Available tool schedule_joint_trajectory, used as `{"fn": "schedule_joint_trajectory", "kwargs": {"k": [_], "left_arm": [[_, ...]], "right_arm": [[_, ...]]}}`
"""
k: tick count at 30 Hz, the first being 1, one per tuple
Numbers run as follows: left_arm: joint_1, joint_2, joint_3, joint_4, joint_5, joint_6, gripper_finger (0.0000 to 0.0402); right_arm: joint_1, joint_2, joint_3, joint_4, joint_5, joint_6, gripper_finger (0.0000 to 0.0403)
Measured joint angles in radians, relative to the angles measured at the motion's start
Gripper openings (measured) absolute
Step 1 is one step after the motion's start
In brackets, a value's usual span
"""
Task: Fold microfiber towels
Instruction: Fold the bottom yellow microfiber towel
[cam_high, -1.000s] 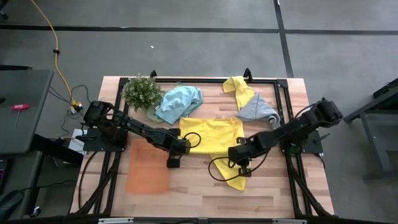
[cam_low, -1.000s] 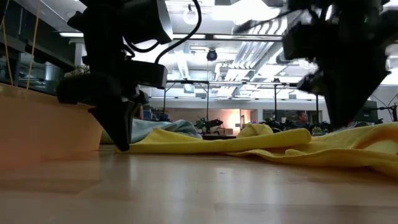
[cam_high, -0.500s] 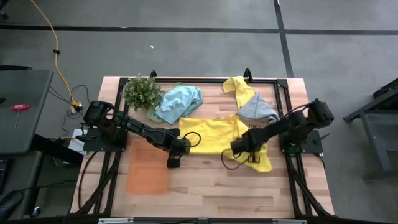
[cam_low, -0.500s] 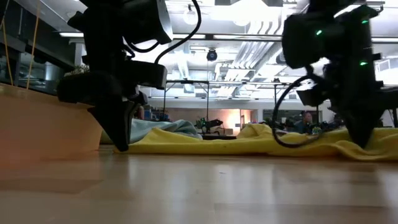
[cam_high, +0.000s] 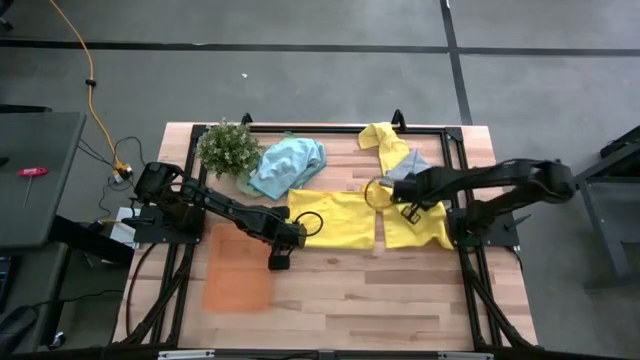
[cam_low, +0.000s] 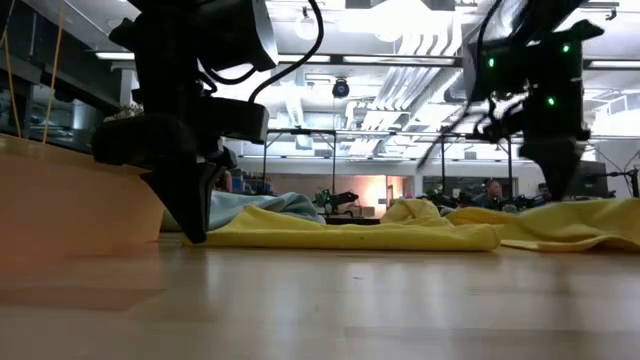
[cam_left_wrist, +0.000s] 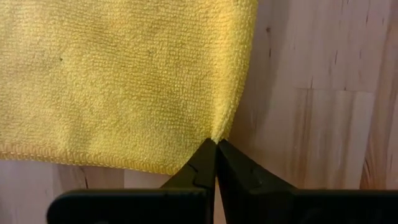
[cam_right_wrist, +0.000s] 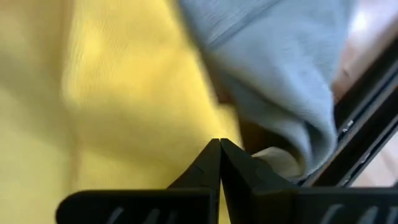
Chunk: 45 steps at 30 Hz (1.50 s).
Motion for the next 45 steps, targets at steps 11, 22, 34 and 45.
{"fn": "schedule_joint_trajectory", "kwargs": {"k": [11,22,34,45], "left_arm": [[0.000,0.000,0.000,0.003,0.000,0.000,0.0000],[0.000,0.000,-0.001,0.007,0.001,0.003,0.0000],[0.000,0.000,-0.001,0.008,0.009,0.003,0.0000],[0.000,0.000,-0.001,0.009,0.010,0.003,0.0000]], "right_arm": [[-0.001,-0.397,0.000,0.355,-0.217,0.082,0.0000],[0.270,-0.289,0.000,0.716,-0.308,-0.025,0.0095],[0.488,0.047,0.000,0.748,-0.303,-0.229,0.0212],[0.515,0.255,0.000,0.897,-0.099,-0.318,0.0197]]}}
